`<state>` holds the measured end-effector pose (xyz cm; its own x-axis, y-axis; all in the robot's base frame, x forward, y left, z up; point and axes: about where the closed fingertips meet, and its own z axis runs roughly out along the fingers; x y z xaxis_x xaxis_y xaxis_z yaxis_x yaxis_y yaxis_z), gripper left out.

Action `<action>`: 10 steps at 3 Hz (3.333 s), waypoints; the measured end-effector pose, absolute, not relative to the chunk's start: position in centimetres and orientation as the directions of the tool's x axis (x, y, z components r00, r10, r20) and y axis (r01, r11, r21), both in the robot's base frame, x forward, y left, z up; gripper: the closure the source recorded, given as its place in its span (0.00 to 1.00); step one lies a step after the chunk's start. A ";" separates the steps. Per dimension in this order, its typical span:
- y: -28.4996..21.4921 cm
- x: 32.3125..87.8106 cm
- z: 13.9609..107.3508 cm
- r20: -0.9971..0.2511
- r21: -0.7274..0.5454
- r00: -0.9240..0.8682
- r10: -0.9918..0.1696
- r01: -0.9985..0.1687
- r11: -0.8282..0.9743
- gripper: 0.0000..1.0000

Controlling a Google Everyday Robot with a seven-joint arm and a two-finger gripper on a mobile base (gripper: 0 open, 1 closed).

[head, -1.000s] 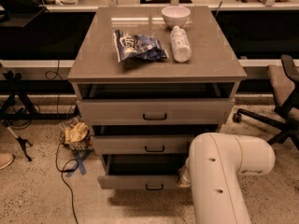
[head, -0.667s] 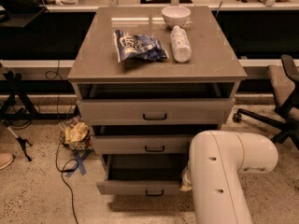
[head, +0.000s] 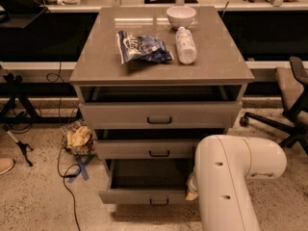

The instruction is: Open bottom drawer

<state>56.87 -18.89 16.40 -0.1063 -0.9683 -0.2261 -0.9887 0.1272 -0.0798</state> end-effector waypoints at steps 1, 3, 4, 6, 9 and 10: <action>-18.9 56.8 16.4 -0.226 -0.078 -0.106 -0.968 -0.989 0.127 0.61; -18.8 56.6 16.3 -0.226 -0.075 -0.106 -0.968 -0.989 0.126 0.15; -18.7 56.4 16.2 -0.224 -0.073 -0.104 -0.969 -0.990 0.123 0.00; -19.0 53.8 15.8 -0.196 -0.027 -0.088 -0.977 -0.995 0.095 0.00; -19.8 50.2 16.6 -0.200 -0.022 -0.070 -0.977 -0.997 0.076 0.63; -20.2 48.8 17.3 -0.213 -0.045 -0.070 -0.974 -0.996 0.081 0.86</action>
Offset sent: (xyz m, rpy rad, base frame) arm -0.0007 0.0003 -0.0004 0.0003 0.0014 0.0004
